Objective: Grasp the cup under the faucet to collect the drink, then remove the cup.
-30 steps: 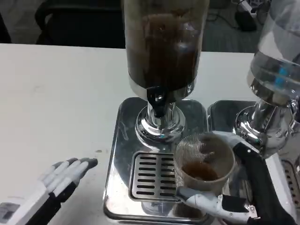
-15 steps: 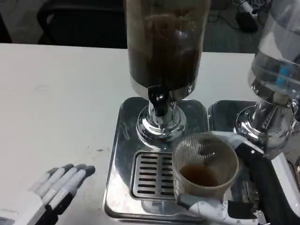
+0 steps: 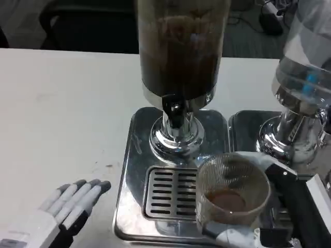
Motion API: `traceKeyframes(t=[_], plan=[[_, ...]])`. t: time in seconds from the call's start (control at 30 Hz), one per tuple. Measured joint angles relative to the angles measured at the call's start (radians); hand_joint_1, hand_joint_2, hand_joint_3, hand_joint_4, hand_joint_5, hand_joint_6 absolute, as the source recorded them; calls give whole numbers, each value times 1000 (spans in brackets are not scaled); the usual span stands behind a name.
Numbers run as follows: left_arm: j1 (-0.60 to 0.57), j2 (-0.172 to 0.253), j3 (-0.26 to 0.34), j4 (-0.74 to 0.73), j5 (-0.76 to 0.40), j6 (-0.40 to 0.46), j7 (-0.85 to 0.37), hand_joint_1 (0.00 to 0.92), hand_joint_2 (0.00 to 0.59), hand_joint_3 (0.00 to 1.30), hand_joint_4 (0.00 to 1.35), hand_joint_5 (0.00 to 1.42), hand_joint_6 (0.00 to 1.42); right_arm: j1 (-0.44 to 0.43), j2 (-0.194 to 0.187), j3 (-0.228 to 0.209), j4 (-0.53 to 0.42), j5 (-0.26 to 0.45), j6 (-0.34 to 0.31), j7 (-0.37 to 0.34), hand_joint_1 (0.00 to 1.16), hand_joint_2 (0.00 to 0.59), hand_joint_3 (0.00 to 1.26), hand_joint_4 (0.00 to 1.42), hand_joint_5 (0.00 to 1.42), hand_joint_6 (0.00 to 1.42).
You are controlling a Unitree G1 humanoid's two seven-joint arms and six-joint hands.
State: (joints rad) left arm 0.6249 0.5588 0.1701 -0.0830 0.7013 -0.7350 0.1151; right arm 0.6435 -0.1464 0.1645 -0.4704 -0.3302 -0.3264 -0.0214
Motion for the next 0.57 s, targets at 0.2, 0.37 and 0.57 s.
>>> traceKeyframes(t=[0.2, 0.37, 0.57], plan=[[23, -20, -1, -25, 14, 20, 1, 0, 131, 0, 0, 0, 0, 0, 0, -2, -2, 3, 0, 2, 1043, 105, 830, 942, 962, 1346], [34, -34, 2, -56, 50, 33, 43, 0, 130, 0, 0, 0, 0, 5, 2, -17, -3, 8, 0, 2, 1043, 105, 830, 942, 962, 1346], [39, -52, 7, -88, 99, 55, 113, 0, 133, 0, 0, 0, 0, -3, 2, -20, -2, 8, 0, 2, 1043, 105, 830, 942, 962, 1346]])
